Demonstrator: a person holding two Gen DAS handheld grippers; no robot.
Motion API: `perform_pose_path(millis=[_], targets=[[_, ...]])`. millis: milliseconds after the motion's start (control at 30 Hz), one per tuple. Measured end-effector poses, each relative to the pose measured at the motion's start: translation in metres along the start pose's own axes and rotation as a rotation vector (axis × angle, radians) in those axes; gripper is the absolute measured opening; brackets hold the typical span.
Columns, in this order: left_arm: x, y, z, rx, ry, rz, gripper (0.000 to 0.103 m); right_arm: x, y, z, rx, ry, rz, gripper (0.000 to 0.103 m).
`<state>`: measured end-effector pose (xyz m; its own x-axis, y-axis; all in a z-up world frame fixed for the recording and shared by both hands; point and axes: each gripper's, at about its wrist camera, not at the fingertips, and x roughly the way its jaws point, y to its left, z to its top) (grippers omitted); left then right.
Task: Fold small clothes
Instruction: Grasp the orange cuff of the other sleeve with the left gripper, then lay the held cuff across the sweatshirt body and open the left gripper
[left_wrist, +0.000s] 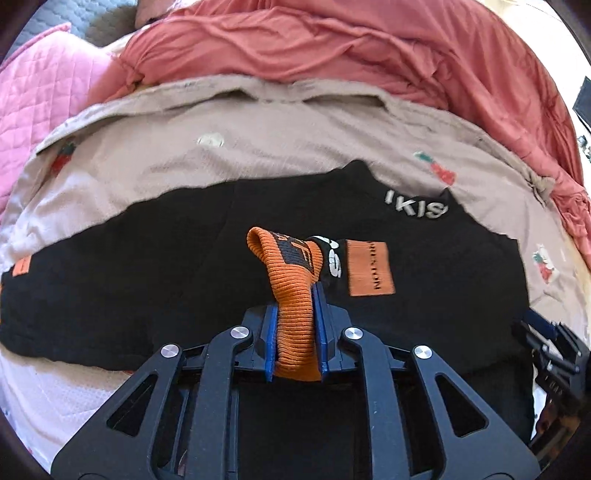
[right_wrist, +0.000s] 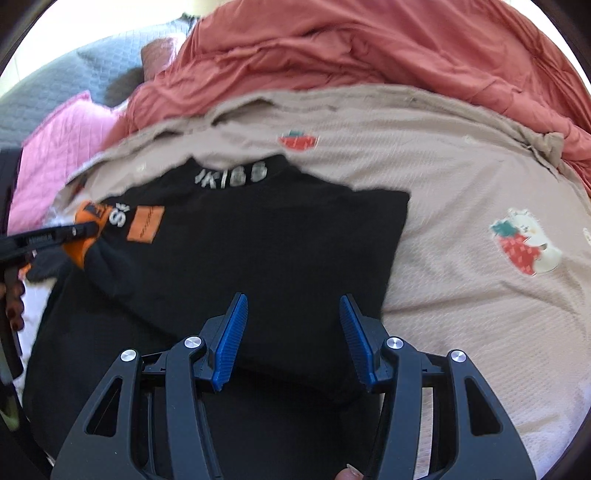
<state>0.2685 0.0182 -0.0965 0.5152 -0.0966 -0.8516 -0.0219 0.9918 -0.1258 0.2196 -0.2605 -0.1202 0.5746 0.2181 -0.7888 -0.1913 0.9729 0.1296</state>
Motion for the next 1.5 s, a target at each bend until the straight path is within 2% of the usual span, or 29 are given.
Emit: perform_pose_path(millis=[100, 267, 367, 433, 467, 500, 600, 733, 833, 933, 1033, 1267, 1333, 1367, 1467, 1500], targets=[[0.009, 0.008, -0.001, -0.006, 0.031, 0.027, 0.018, 0.015, 0.001, -0.005, -0.020, 0.076, -0.068, 0.050], [0.014, 0.025, -0.001, -0.025, 0.046, 0.072, 0.021, 0.016, 0.001, -0.006, -0.028, 0.090, -0.073, 0.051], [0.001, 0.038, 0.001, -0.058, 0.024, 0.088, 0.021, 0.014, -0.003, -0.006, -0.015, 0.093, -0.059, 0.051], [-0.014, 0.039, 0.002, -0.075, -0.009, 0.066, 0.021, 0.007, -0.006, -0.003, 0.017, 0.074, -0.039, 0.052], [-0.020, 0.036, 0.002, -0.070, -0.024, 0.059, 0.021, 0.002, -0.006, -0.001, 0.028, 0.057, -0.031, 0.056], [-0.026, 0.030, 0.003, -0.056, -0.038, 0.052, 0.021, -0.004, -0.007, 0.002, 0.036, 0.026, -0.029, 0.059], [-0.036, 0.002, 0.001, 0.014, -0.058, 0.014, 0.021, -0.015, -0.004, 0.007, 0.030, -0.021, -0.021, 0.059], [-0.023, -0.035, -0.010, 0.105, -0.019, -0.008, 0.022, -0.013, -0.002, 0.007, 0.017, -0.014, -0.003, 0.059], [-0.005, -0.048, -0.023, 0.138, 0.026, 0.019, 0.023, -0.009, 0.003, 0.005, -0.005, 0.006, -0.002, 0.059], [0.012, -0.044, -0.033, 0.132, 0.077, 0.042, 0.024, 0.000, 0.006, 0.003, -0.019, 0.056, -0.026, 0.060], [0.016, -0.033, -0.039, 0.093, 0.072, 0.004, 0.024, 0.015, 0.000, -0.004, -0.002, 0.136, -0.047, 0.060], [0.015, -0.025, -0.039, 0.067, 0.056, -0.053, 0.024, 0.014, 0.004, -0.007, -0.025, 0.132, -0.056, 0.062], [0.010, -0.026, -0.038, 0.068, 0.058, -0.056, 0.026, 0.009, 0.003, -0.004, -0.005, 0.114, -0.033, 0.070], [0.008, -0.027, -0.038, 0.074, 0.060, -0.048, 0.026, 0.007, 0.003, -0.003, 0.006, 0.106, -0.026, 0.077], [0.003, -0.030, -0.037, 0.084, 0.059, -0.027, 0.031, 0.003, 0.004, 0.001, 0.011, 0.085, -0.027, 0.080], [0.001, -0.030, -0.037, 0.085, 0.059, -0.008, 0.044, 0.002, 0.004, 0.001, 0.007, 0.084, -0.034, 0.080]])
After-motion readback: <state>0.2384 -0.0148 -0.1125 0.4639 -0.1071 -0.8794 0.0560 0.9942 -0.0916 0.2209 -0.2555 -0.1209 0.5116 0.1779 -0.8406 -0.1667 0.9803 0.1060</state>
